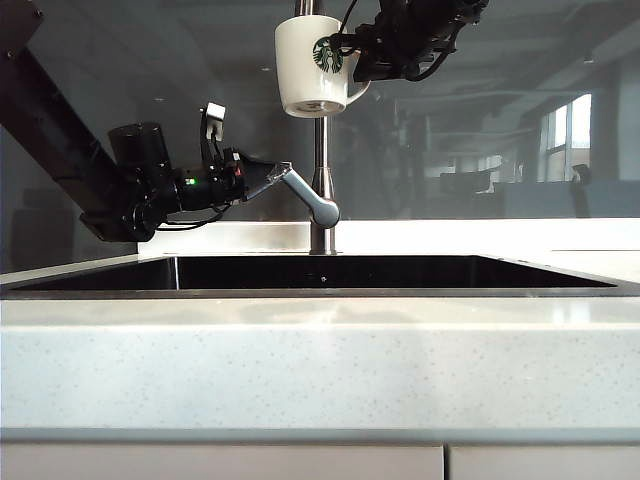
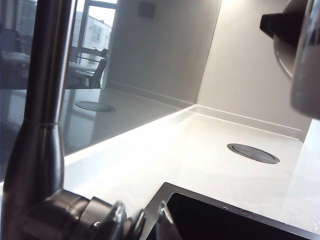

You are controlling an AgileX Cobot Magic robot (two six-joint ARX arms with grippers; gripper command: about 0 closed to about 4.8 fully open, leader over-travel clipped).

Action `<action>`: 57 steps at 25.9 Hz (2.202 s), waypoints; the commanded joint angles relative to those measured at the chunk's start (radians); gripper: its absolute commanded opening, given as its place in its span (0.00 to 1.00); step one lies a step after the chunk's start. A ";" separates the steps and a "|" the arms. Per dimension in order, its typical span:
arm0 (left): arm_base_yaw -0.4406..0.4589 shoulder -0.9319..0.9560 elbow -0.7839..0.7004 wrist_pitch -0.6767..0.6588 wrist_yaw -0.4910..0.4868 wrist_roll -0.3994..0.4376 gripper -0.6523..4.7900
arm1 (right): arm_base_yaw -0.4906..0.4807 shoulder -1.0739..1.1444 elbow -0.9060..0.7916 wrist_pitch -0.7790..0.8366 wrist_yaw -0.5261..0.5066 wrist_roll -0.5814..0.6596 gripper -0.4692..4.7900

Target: Pick up the mug next to the sink, go to the faucet to get some water, pour the water into the sink, and finally put the mug back to its place.

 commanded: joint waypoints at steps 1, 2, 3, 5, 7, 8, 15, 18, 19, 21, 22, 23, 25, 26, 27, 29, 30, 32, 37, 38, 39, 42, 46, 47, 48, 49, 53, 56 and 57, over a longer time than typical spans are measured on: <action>-0.004 -0.008 0.006 0.034 -0.021 0.006 0.31 | 0.001 -0.024 0.013 0.070 -0.004 0.016 0.08; 0.000 -0.008 0.006 0.034 -0.039 0.006 0.38 | 0.001 -0.024 0.013 0.070 -0.004 0.016 0.08; 0.000 -0.008 0.006 0.034 -0.045 0.009 0.42 | 0.001 -0.024 0.013 0.070 -0.004 0.016 0.08; 0.003 -0.007 0.008 0.033 -0.044 0.010 0.42 | 0.001 -0.024 0.013 0.070 -0.004 0.016 0.08; 0.005 -0.008 0.008 0.034 -0.044 0.015 0.42 | 0.001 -0.024 0.013 0.069 -0.004 0.016 0.08; 0.008 -0.008 0.008 0.033 -0.044 0.021 0.42 | 0.001 -0.024 0.013 0.070 -0.004 0.016 0.08; 0.018 -0.008 0.008 0.033 -0.044 0.021 0.42 | 0.001 -0.027 0.013 0.070 -0.004 0.016 0.08; 0.018 -0.007 0.008 0.033 -0.044 0.021 0.42 | 0.001 -0.028 0.013 0.070 -0.004 0.016 0.08; 0.018 -0.008 0.008 0.033 -0.044 0.021 0.42 | 0.001 -0.028 0.013 0.070 -0.004 0.016 0.08; 0.018 -0.007 0.008 0.033 -0.044 0.021 0.42 | 0.001 -0.028 0.013 0.069 -0.004 0.016 0.08; 0.018 -0.008 0.008 0.033 -0.044 0.021 0.42 | 0.001 -0.028 0.013 0.069 -0.004 0.016 0.08; 0.018 -0.007 0.008 0.033 -0.044 0.021 0.42 | 0.001 -0.028 0.013 0.069 -0.004 0.016 0.08; 0.018 -0.007 0.008 0.033 -0.044 0.021 0.42 | 0.001 -0.028 0.013 0.070 -0.004 0.016 0.08; 0.018 -0.007 0.008 0.033 -0.044 0.021 0.42 | 0.001 -0.028 0.013 0.070 -0.004 0.016 0.08; 0.018 -0.007 0.008 0.033 -0.044 0.022 0.42 | 0.001 -0.028 0.013 0.069 -0.005 0.016 0.08; 0.018 -0.007 0.008 0.031 -0.044 0.032 0.42 | 0.001 -0.028 0.013 0.070 -0.004 0.016 0.08; 0.018 -0.007 0.008 0.027 -0.044 0.043 0.42 | 0.001 -0.028 0.013 0.070 -0.005 0.016 0.08; 0.018 -0.007 0.008 0.007 -0.044 0.068 0.42 | 0.001 -0.028 0.013 0.070 -0.005 0.016 0.08; 0.018 -0.007 0.008 -0.074 -0.042 0.100 0.42 | 0.001 -0.028 0.013 0.070 -0.005 0.016 0.08; 0.018 -0.007 0.008 -0.074 -0.042 0.100 0.42 | 0.001 -0.028 0.013 0.070 -0.005 0.016 0.08; 0.018 -0.007 0.008 -0.074 -0.045 0.100 0.42 | 0.001 -0.028 0.013 0.070 -0.005 0.016 0.08; 0.018 -0.007 0.008 -0.072 -0.056 0.100 0.42 | 0.001 -0.028 0.013 0.070 -0.005 0.016 0.08; 0.018 -0.007 0.008 -0.072 -0.063 0.103 0.42 | 0.001 -0.028 0.013 0.070 -0.007 0.016 0.08; 0.018 -0.007 0.008 -0.072 -0.063 0.104 0.42 | 0.001 -0.029 0.013 0.070 -0.007 0.016 0.08; 0.018 -0.007 0.008 -0.072 -0.063 0.104 0.42 | 0.001 -0.028 0.013 0.070 -0.007 0.016 0.08; 0.018 -0.007 0.008 -0.072 -0.063 0.104 0.42 | 0.001 -0.029 0.013 0.070 -0.007 0.016 0.08; 0.018 -0.007 0.008 -0.073 -0.097 0.125 0.42 | 0.001 -0.029 0.013 0.070 -0.007 0.016 0.08; 0.018 -0.007 0.008 -0.074 -0.183 0.164 0.42 | 0.001 -0.029 0.013 0.070 -0.007 0.016 0.08; 0.018 -0.007 0.008 -0.074 -0.207 0.177 0.42 | 0.001 -0.029 0.013 0.070 -0.007 0.016 0.08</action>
